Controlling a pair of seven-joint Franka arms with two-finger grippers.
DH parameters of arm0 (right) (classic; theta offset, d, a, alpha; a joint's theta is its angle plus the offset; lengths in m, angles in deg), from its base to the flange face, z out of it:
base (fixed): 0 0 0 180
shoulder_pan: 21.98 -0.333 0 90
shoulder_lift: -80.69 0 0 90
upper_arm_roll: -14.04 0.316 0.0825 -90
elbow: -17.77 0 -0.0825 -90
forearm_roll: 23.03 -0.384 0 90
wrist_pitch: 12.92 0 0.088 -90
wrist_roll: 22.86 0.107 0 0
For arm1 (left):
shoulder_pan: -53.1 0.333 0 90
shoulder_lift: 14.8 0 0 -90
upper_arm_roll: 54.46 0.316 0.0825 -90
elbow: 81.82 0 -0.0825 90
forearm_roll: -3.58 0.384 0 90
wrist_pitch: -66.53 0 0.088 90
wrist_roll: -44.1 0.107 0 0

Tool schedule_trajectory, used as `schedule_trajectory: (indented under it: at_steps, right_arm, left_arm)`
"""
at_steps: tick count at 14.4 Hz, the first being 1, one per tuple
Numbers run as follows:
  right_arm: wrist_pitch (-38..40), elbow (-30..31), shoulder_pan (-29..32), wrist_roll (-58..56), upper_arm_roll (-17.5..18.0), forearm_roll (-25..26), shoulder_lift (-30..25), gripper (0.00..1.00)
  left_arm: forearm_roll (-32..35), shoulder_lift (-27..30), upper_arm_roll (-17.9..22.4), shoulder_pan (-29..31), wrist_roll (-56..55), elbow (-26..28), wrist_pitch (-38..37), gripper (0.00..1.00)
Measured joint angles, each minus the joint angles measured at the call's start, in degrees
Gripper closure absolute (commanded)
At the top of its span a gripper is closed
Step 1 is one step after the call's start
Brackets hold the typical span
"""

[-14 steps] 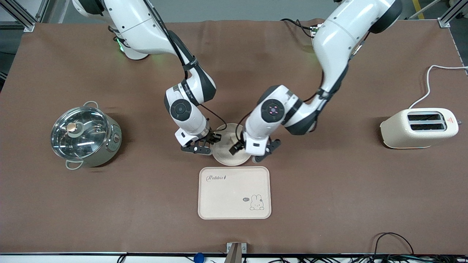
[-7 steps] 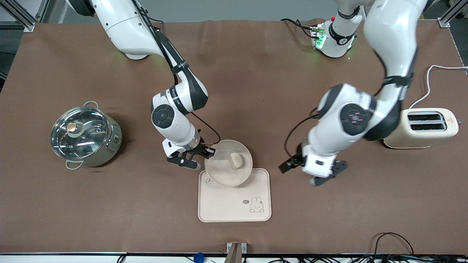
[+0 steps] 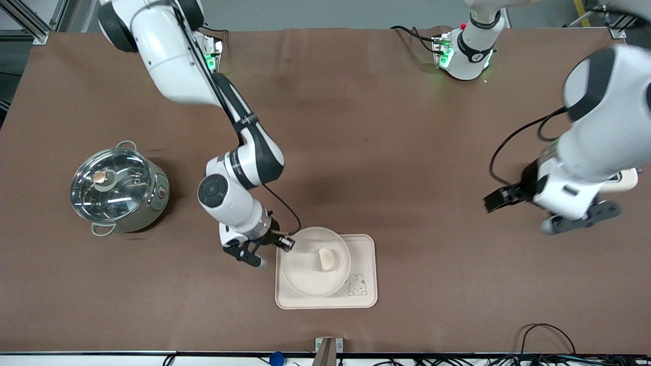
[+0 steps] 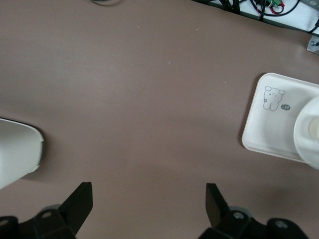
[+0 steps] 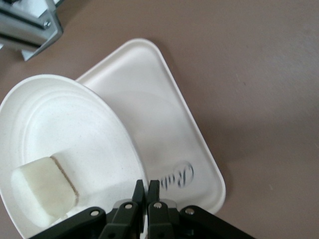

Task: Place bun in plate and plate on tray
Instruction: 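Move the plate onto the tray with the right gripper while the left gripper withdraws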

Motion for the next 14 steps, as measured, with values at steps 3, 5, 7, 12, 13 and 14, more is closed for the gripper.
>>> schedule_trajectory:
  at_steps: [3, 5, 7, 12, 13, 14]
  right_arm:
    - [-0.1, -5.4, 0.9, 0.3, 0.1, -0.4, 5.6, 1.00]
    - [-0.4, -6.5, 0.8, 0.6, 0.2, -0.4, 6.8, 1.00]
    - [-0.6, -6.8, 0.8, 0.7, 0.4, -0.4, 7.0, 0.99]
    - [-0.6, -6.8, 0.5, 0.8, 0.9, -0.4, 7.8, 0.98]
    - [-0.6, -6.8, 0.4, 0.8, 0.9, -0.4, 8.0, 0.98]
    - [-0.6, -6.8, 0.3, 0.9, 1.0, -0.4, 8.2, 0.98]
  left_arm:
    - [-0.3, 6.8, 5.8, -3.7, 9.2, 1.6, -4.1, 0.00]
    - [-3.3, 11.9, 11.1, -7.1, 13.8, 5.3, -5.9, 0.00]
    - [-5.3, 16.6, 13.5, -8.4, 16.9, 9.5, -6.9, 0.00]
    - [-5.6, 22.6, 16.6, -9.5, 23.7, 15.8, -8.4, 0.00]
    - [-5.6, 22.8, 16.8, -9.4, 24.1, 16.2, -8.4, 0.00]
    - [-5.6, 22.9, 16.9, -9.3, 24.3, 16.4, -8.4, 0.00]
